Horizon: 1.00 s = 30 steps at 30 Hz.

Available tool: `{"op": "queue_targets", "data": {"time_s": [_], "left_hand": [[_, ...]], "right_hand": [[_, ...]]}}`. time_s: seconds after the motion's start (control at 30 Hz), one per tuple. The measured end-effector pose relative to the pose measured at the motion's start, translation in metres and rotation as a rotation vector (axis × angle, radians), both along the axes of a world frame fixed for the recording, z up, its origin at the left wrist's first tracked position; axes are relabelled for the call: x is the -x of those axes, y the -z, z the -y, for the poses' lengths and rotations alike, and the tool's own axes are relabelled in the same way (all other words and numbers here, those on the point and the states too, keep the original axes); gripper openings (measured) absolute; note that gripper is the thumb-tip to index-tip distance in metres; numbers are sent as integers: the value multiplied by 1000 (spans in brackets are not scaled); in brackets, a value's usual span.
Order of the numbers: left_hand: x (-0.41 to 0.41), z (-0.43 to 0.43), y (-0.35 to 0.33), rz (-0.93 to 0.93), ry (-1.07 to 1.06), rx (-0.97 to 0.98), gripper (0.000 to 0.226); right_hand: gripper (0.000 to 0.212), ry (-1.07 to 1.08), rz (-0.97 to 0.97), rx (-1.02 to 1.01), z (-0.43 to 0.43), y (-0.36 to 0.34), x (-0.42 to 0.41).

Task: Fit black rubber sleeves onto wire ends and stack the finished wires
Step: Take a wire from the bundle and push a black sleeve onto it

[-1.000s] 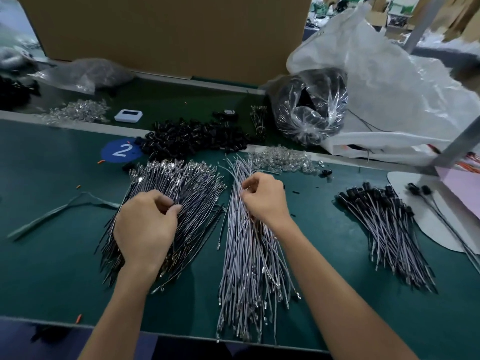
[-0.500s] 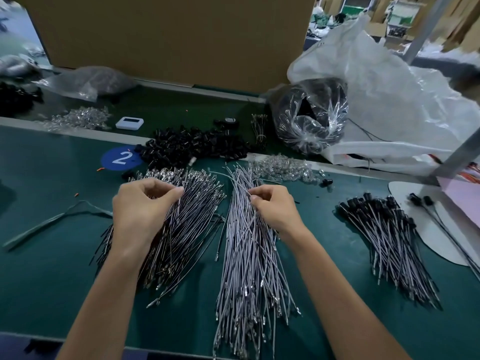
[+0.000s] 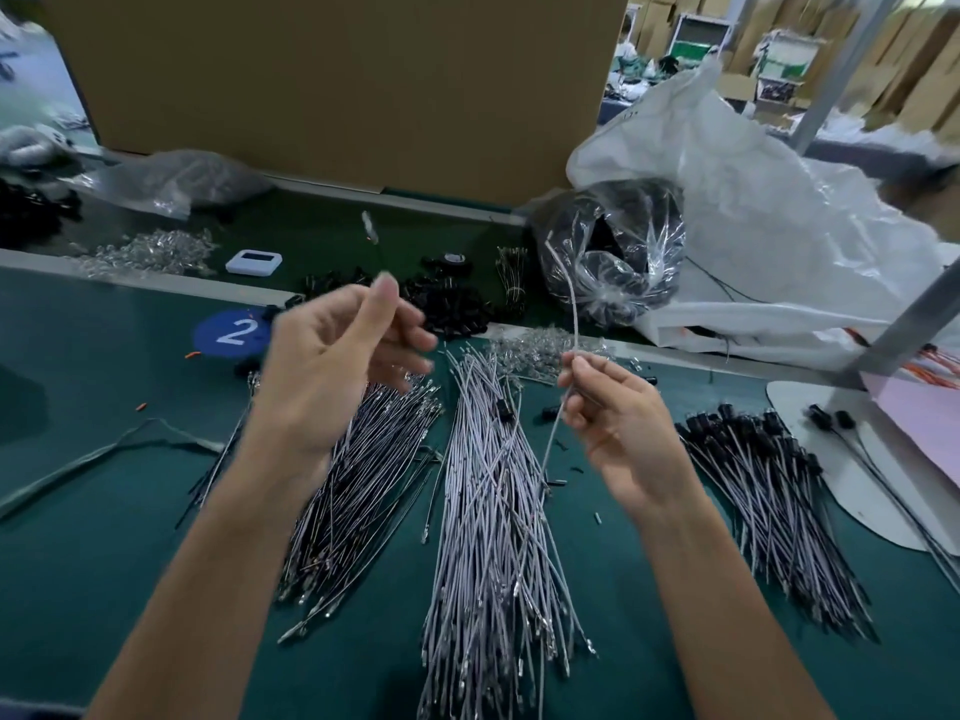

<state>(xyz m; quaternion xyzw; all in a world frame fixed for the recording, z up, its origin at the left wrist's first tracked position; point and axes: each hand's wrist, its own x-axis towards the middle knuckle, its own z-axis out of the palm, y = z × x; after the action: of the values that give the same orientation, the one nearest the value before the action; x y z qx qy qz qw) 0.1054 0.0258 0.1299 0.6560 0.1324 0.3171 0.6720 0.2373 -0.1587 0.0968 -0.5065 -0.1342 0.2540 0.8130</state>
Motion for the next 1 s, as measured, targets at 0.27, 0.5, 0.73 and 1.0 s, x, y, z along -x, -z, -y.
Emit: {"op": "queue_targets", "data": {"time_s": [0.27,0.5,0.73,1.0], "left_hand": [[-69,35,50,-7,219,310,47],[-75,43,83,-10,147,208,27],[-78,39,89,-4,140,331,43],[-81,47,95,10,242,545,23]], "right_hand": [[11,12,39,-156,13,-2,-4],[12,-122,28,-613,24,-9,-9],[12,-53,100,-410,23,-8,-32],[6,118,556,389,-2,50,-19]]}}
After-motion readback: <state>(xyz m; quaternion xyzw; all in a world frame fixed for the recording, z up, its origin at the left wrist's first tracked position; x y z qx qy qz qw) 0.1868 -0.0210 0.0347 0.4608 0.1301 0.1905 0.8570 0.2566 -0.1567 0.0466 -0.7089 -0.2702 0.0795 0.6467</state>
